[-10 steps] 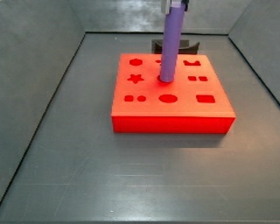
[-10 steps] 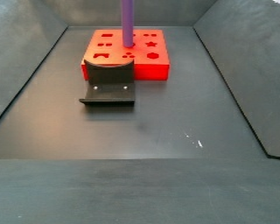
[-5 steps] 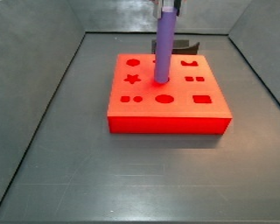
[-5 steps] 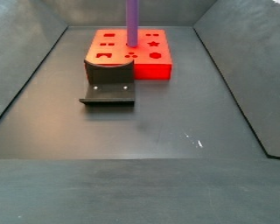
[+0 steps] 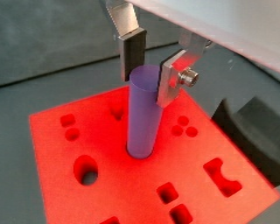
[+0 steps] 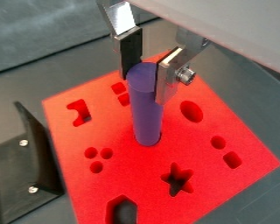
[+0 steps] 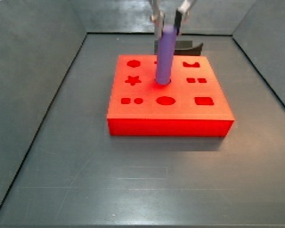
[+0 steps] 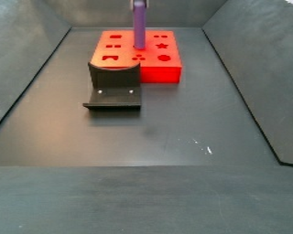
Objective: Insert the round object.
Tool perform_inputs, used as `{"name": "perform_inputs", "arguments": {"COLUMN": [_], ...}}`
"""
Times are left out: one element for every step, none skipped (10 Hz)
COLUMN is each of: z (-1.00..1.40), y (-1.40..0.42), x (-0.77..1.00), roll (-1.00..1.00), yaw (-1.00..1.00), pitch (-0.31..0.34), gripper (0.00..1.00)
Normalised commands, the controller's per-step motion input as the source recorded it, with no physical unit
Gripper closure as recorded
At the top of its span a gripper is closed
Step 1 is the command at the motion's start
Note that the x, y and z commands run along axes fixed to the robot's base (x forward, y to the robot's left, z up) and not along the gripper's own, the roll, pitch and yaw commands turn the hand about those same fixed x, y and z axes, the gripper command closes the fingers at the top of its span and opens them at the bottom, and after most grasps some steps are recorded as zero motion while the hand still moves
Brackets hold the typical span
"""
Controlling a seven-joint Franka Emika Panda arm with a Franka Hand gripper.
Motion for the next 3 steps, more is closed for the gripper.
{"name": "perform_inputs", "arguments": {"z": [-0.68, -0.57, 0.0], "y": [-0.09, 0.0, 0.0], "x": [0.0, 0.0, 0.0], "roll": [-0.01, -0.11, 0.0], "yaw": [-0.11, -0.13, 0.0], "pitch": [-0.131, -0.097, 0.0], "gripper": [1.0, 1.0, 1.0]}}
